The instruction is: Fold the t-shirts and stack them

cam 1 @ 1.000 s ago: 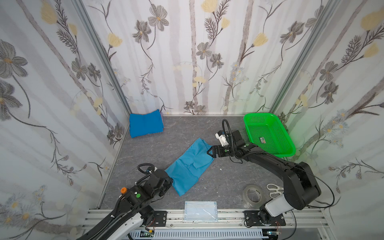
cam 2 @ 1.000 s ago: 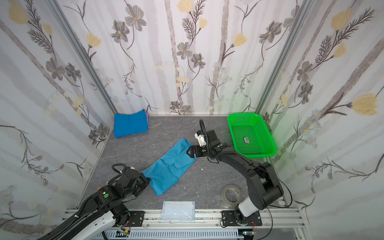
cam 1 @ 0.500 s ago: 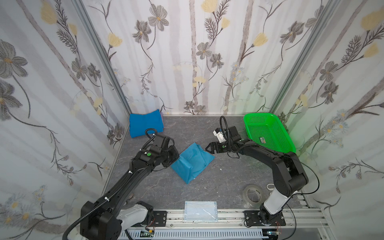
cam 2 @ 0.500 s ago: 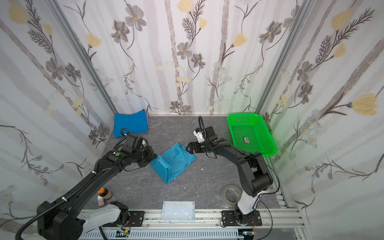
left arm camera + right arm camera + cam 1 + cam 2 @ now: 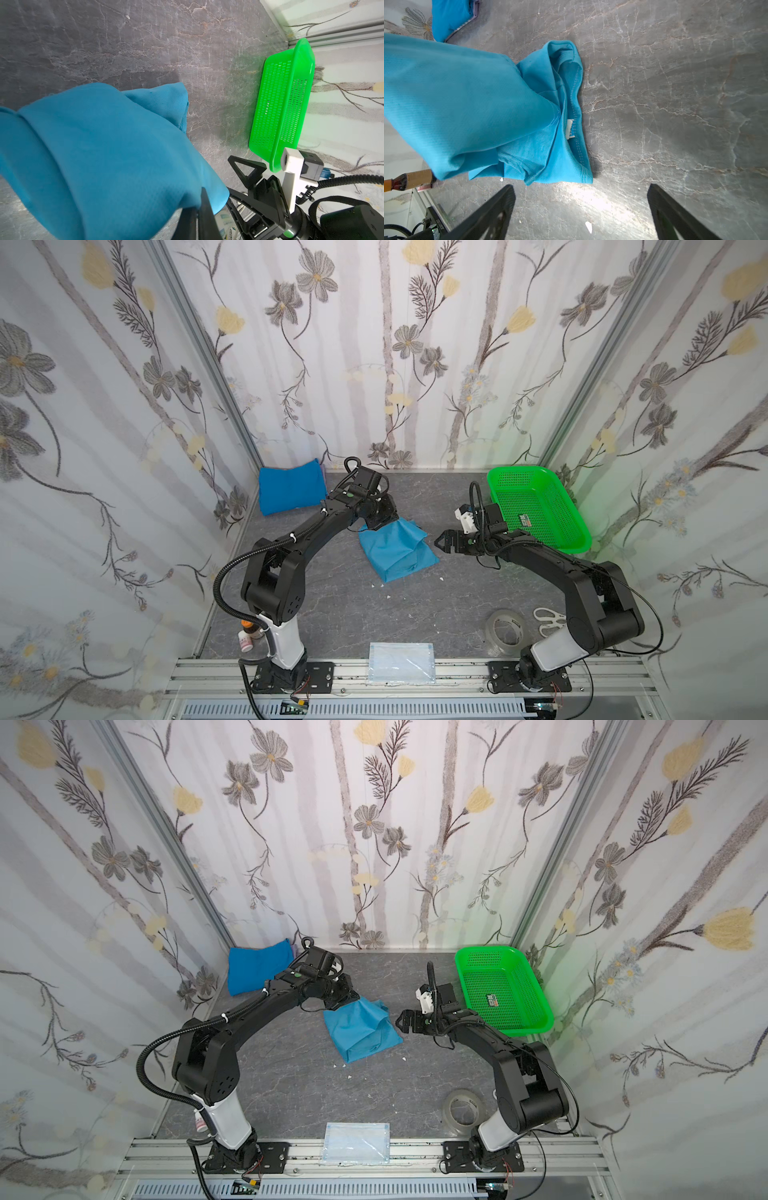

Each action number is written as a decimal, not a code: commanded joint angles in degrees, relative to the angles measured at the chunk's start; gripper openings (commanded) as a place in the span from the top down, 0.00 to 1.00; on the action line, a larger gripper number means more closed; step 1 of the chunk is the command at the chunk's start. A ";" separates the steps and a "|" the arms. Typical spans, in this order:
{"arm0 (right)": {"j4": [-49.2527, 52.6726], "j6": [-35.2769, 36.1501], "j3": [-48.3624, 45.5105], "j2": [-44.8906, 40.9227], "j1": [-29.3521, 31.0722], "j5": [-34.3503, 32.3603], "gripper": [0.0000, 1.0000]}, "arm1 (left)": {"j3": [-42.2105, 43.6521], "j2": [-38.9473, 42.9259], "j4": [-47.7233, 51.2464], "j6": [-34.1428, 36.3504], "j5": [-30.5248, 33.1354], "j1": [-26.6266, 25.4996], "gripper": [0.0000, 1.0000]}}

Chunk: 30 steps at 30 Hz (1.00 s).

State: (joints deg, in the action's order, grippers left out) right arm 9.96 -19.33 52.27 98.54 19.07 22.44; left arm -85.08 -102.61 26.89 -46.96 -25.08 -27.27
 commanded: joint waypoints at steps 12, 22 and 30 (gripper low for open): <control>-2.45 -0.37 8.08 3.58 4.30 0.94 0.00 | 18.15 21.34 25.10 27.63 -13.70 14.74 1.00; -2.93 -1.67 7.08 3.96 6.85 0.24 0.00 | 13.93 17.44 28.84 33.11 -3.31 18.03 1.00; -3.47 -1.49 5.23 3.49 6.84 -0.03 0.00 | 10.50 14.02 33.03 36.18 4.51 21.09 1.00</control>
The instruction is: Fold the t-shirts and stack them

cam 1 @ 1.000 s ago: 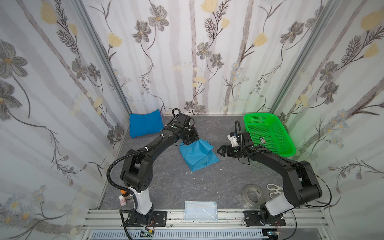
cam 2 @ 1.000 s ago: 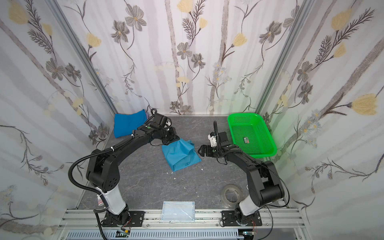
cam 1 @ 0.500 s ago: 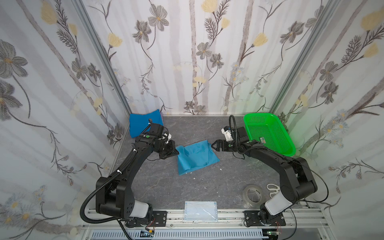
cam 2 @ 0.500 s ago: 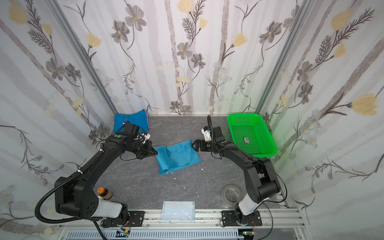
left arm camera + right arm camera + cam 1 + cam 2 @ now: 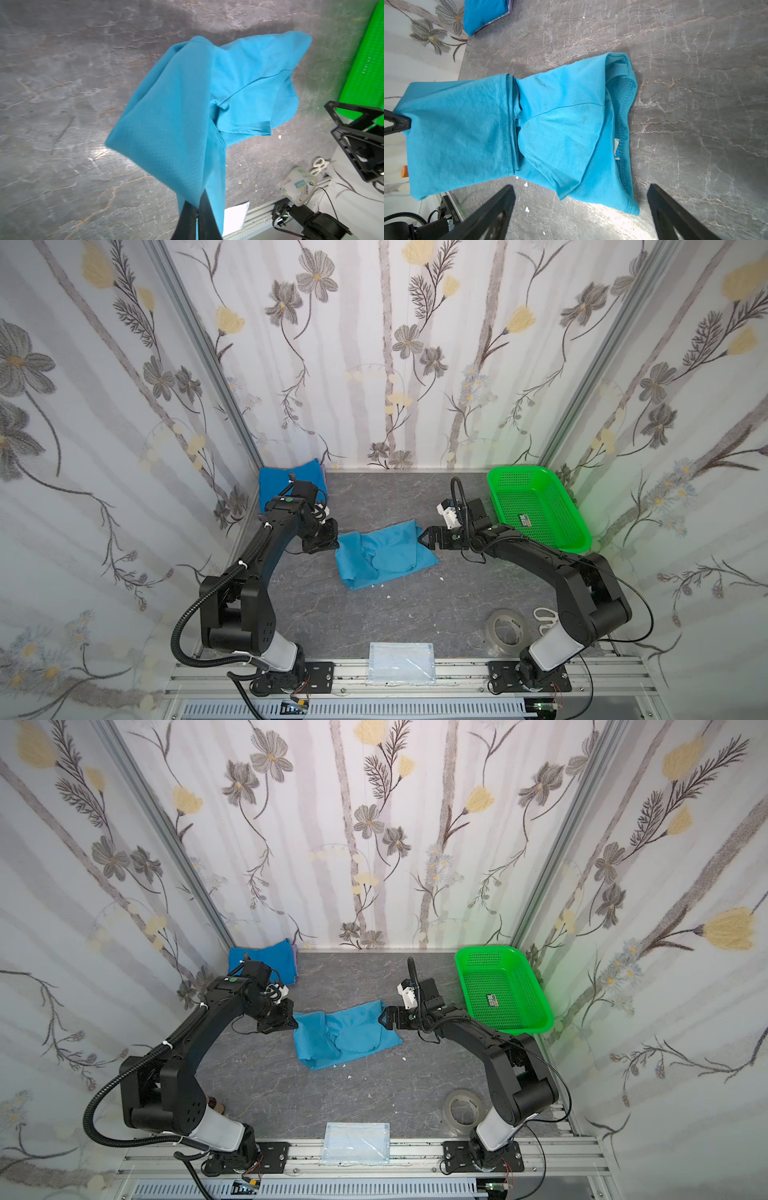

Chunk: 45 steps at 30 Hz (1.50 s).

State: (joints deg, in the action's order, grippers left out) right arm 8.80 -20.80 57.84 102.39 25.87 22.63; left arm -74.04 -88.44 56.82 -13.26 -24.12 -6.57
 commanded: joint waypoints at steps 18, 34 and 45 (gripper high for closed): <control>-2.65 -2.83 -0.39 0.62 -0.94 -0.33 0.00 | -18.79 -13.28 5.43 0.13 0.57 -9.97 1.00; -5.37 -6.00 -10.26 -6.72 -8.47 -2.15 0.00 | -55.90 -41.88 15.02 -3.34 0.36 -25.55 1.00; -7.36 -6.11 -13.78 -10.19 -10.77 -2.11 0.00 | -68.21 -52.70 17.69 -1.14 -2.88 -29.12 0.40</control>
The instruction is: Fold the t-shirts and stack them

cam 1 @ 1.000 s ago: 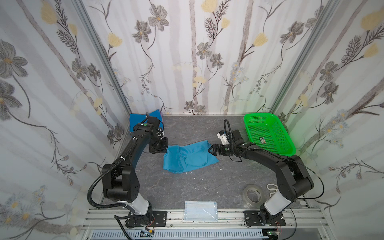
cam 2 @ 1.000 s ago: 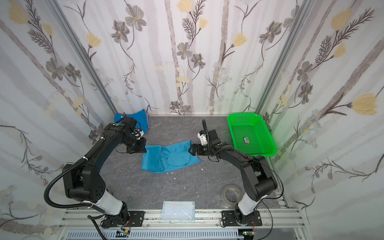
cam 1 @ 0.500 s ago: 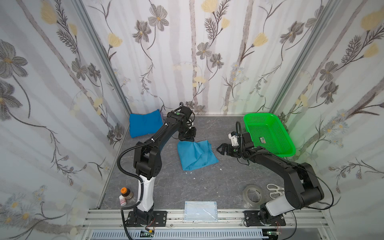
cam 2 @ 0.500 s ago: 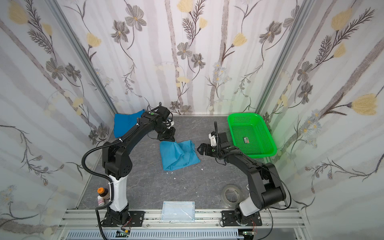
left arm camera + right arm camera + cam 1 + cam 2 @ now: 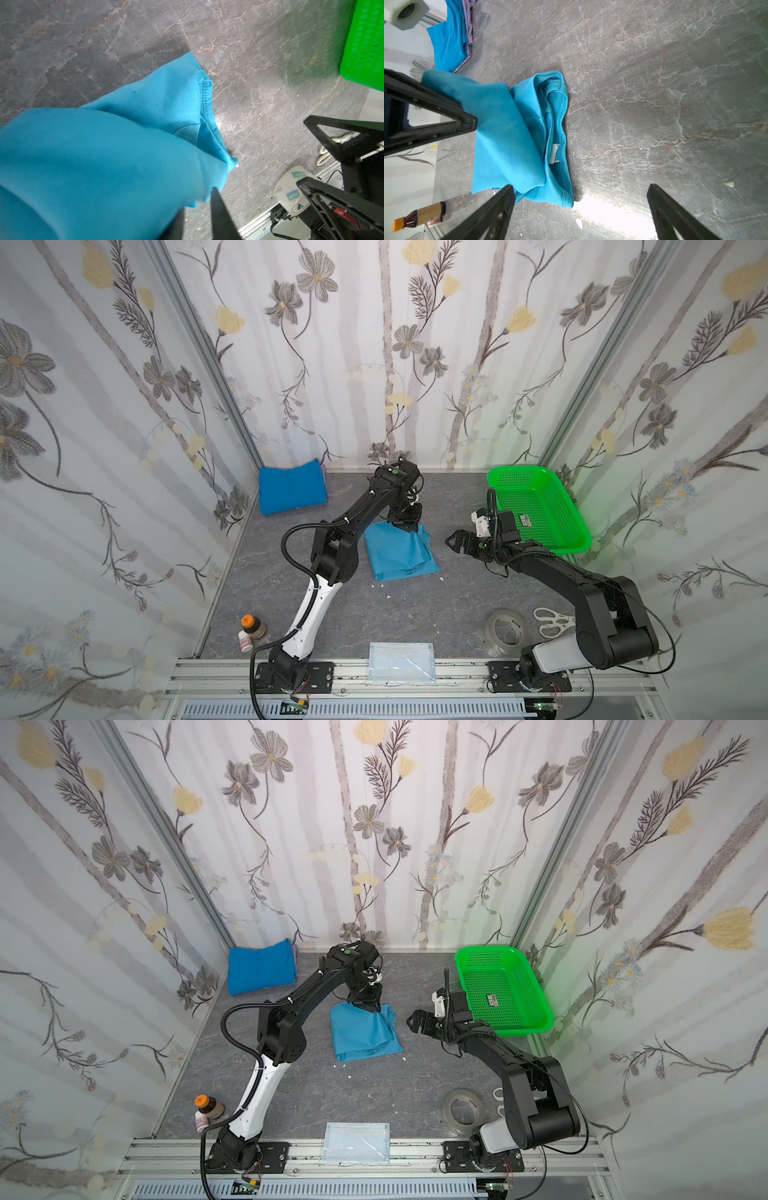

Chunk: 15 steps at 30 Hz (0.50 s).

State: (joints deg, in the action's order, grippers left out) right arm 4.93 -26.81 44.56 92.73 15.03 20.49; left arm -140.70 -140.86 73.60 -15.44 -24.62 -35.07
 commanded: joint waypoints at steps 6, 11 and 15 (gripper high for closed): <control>-6.42 4.50 0.27 0.97 3.68 3.80 0.01 | 13.69 13.54 -15.25 -0.63 -5.69 1.61 0.00; -4.80 5.10 8.21 8.53 8.25 2.06 0.08 | 42.23 29.97 -29.30 -5.38 -8.34 9.07 0.00; -1.52 5.72 15.61 15.46 10.07 -0.07 0.17 | 59.09 39.29 -36.04 -7.95 -9.23 14.01 0.00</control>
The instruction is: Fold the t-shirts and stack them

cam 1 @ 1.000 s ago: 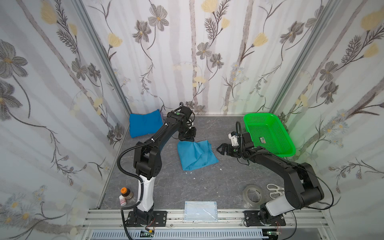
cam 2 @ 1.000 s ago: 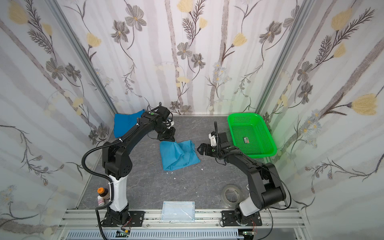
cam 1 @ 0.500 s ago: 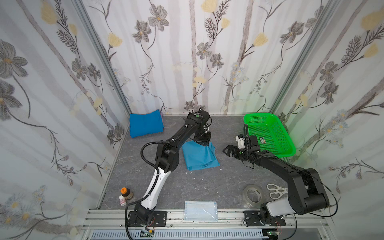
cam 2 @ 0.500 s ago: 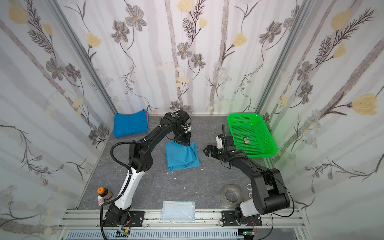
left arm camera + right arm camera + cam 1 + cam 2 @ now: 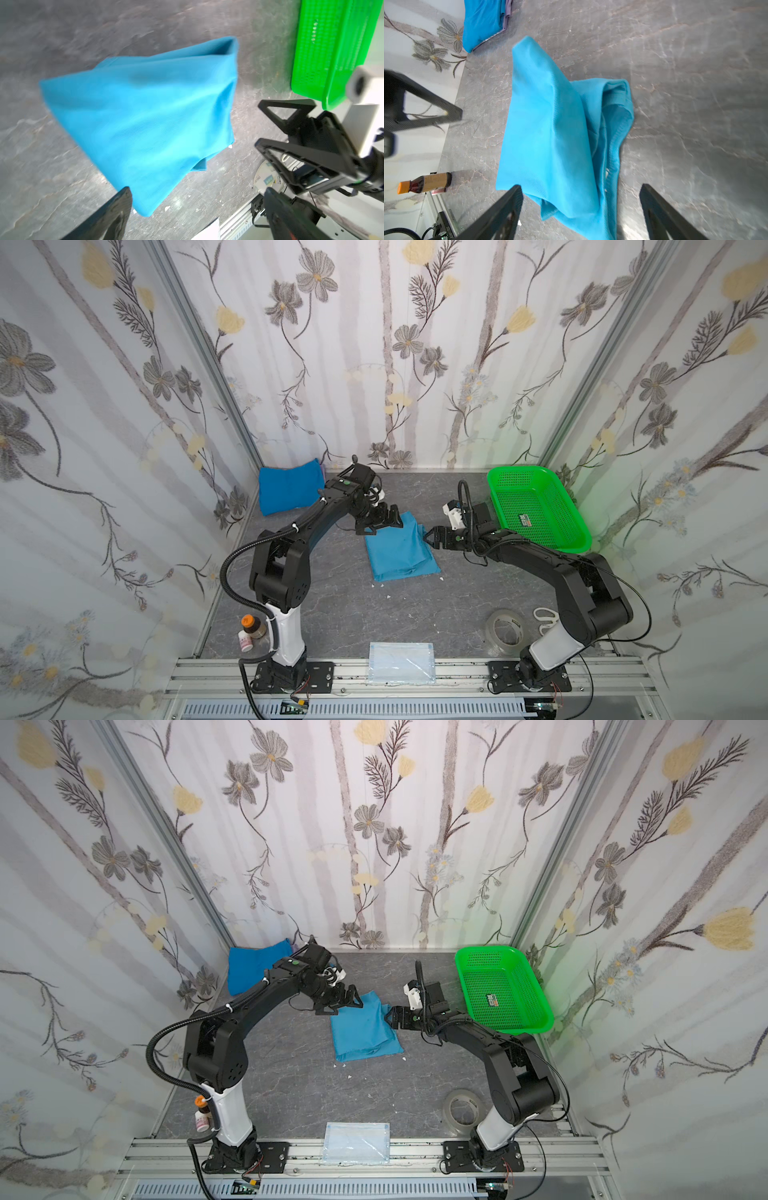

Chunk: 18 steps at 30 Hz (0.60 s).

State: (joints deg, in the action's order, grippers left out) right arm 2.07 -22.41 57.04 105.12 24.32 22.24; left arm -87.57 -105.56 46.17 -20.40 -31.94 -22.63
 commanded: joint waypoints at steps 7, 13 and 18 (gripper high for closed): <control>6.35 2.69 8.80 7.30 5.17 -3.35 0.24 | 20.97 10.93 -16.47 -6.02 -2.84 6.53 0.00; 8.61 2.20 9.21 9.56 6.66 -4.31 0.45 | 24.68 11.26 -19.95 -6.89 -4.18 8.28 0.00; 9.76 1.13 10.35 7.26 7.72 -2.78 0.93 | 25.35 10.48 -21.31 -6.96 -4.17 8.37 0.00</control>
State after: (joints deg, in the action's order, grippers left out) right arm 11.88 -20.40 66.39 114.13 31.66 18.20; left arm -62.43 -94.59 27.57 -27.00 -35.64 -14.33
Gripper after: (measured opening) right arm 0.121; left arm 0.997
